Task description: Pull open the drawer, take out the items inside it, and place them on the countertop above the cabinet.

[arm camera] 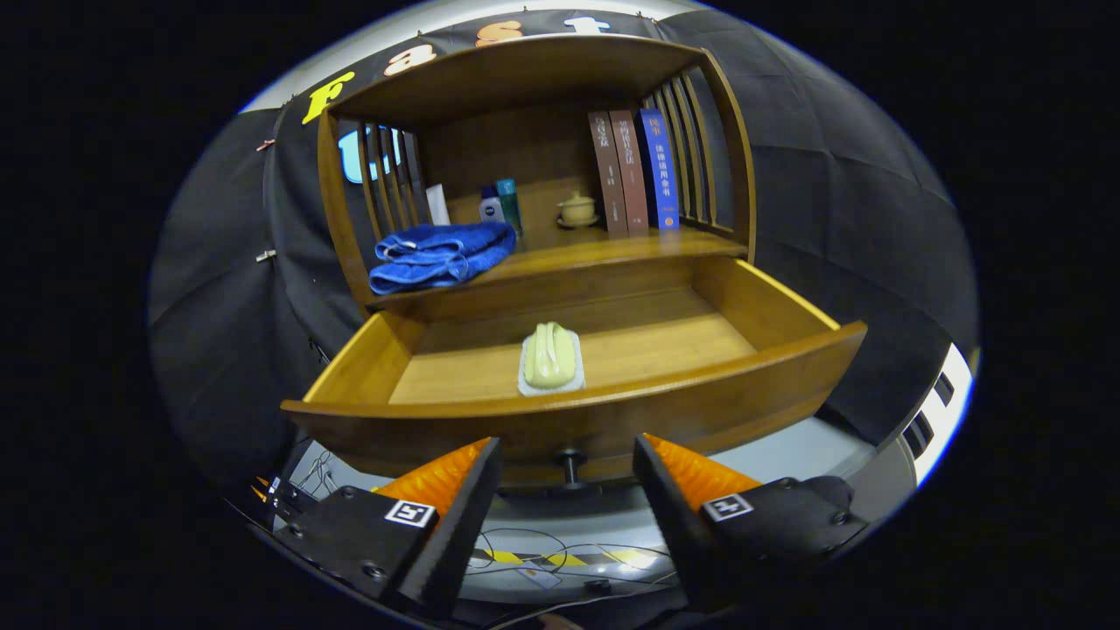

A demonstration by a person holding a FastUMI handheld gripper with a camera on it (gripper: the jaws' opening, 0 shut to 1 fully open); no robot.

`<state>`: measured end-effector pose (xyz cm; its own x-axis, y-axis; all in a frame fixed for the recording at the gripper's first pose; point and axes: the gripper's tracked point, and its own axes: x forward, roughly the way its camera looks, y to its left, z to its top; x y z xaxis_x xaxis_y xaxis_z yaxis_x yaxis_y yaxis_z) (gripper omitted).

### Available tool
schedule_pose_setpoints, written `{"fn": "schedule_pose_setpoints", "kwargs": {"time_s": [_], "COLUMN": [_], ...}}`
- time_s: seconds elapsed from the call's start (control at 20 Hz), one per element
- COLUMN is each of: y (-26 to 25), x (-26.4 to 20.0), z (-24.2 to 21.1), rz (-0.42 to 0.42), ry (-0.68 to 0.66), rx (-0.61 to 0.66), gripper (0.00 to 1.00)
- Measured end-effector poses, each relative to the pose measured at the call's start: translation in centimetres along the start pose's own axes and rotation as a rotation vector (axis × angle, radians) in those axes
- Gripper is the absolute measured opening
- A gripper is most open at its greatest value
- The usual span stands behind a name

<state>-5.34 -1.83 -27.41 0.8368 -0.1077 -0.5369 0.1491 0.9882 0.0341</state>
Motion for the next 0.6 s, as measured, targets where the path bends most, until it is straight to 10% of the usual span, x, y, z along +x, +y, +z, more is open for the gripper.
{"fn": "schedule_pose_setpoints", "kwargs": {"time_s": [0.6], "y": [3.1], "x": [8.8], "z": [10.1], "rz": [0.037], "ry": [0.073], "rx": [0.000], "gripper": [0.99]}}
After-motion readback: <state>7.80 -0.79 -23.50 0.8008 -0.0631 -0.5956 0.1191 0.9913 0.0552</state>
